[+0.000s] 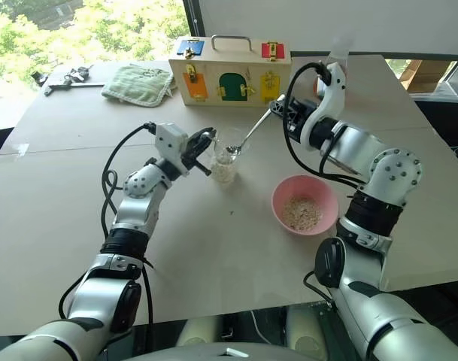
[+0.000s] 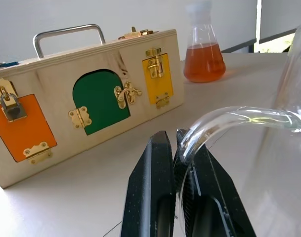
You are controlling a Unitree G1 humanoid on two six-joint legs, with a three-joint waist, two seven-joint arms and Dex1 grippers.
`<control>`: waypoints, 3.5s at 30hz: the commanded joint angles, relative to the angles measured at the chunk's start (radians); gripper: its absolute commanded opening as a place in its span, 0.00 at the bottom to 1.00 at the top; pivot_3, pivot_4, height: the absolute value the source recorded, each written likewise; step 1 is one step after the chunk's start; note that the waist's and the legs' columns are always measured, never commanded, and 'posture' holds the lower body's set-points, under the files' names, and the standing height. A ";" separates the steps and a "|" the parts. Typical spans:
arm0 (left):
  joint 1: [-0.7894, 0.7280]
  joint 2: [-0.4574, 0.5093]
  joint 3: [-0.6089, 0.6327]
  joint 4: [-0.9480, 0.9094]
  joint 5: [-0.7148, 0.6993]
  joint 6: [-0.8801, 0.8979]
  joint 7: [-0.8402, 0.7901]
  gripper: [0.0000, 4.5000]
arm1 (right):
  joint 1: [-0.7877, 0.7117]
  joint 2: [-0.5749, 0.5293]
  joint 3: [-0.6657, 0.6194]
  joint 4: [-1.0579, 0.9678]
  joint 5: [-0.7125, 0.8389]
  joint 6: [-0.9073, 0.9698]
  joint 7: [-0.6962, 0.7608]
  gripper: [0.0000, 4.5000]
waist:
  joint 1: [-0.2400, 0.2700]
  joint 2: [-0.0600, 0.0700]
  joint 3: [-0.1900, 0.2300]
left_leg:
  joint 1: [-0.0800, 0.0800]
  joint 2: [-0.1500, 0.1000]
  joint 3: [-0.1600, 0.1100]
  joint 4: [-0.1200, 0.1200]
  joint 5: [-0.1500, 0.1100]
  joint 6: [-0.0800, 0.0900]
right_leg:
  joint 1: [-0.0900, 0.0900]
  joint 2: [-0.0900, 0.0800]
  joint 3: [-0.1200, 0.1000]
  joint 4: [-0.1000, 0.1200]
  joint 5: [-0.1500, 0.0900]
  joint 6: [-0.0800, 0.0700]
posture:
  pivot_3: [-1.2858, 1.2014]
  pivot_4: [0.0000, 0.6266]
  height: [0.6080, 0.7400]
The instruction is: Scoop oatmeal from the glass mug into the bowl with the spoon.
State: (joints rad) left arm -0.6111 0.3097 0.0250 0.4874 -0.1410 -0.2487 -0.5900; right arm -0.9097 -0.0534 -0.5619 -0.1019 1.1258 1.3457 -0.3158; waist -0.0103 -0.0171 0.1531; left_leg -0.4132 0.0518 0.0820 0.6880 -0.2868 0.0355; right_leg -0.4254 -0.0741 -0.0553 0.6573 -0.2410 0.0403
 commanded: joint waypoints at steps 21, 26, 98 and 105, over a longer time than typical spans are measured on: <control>0.019 -0.118 0.073 0.009 -0.086 -0.041 0.034 0.01 | 0.023 -0.073 0.042 -0.008 0.186 -0.208 -0.123 0.00 | -0.001 0.000 0.000 | -0.001 0.000 -0.001 0.000 0.000 0.000 | 0.000 0.000 0.000 0.000 0.000 0.000 | 0.52 0.24 1.00; 0.011 -0.144 0.081 0.022 -0.102 -0.094 0.026 0.01 | 0.037 -0.087 0.060 -0.014 0.222 -0.239 -0.140 0.00 | -0.002 0.000 0.000 | -0.001 0.000 -0.001 0.000 0.000 0.000 | 0.000 0.000 0.000 0.000 0.000 0.000 | 0.52 0.24 1.00; -0.051 -0.198 0.137 0.159 -0.145 -0.186 0.017 0.01 | 0.272 -0.128 0.269 -0.094 0.591 -0.662 -0.176 0.00 | -0.001 0.000 0.000 | -0.001 0.000 0.000 0.000 0.000 0.000 | 0.000 0.000 0.000 -0.002 0.000 0.000 | 0.52 0.24 1.00; -0.050 -0.193 0.139 0.170 -0.146 -0.189 0.010 0.01 | 0.254 -0.111 0.261 -0.096 0.628 -0.693 -0.189 0.00 | -0.001 0.000 0.000 | -0.001 0.000 0.000 0.000 0.000 0.000 | 0.000 0.000 0.000 -0.002 0.000 0.000 | 0.52 0.24 1.00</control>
State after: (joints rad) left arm -0.6317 0.1137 0.1583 0.6720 -0.2776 -0.4034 -0.5691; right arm -0.6375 -0.1607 -0.2911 -0.1565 1.7173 0.6681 -0.5108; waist -0.0110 -0.0171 0.1532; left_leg -0.4144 0.0520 0.0816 0.6881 -0.2868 0.0356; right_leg -0.4259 -0.0739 -0.0554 0.6549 -0.2410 0.0403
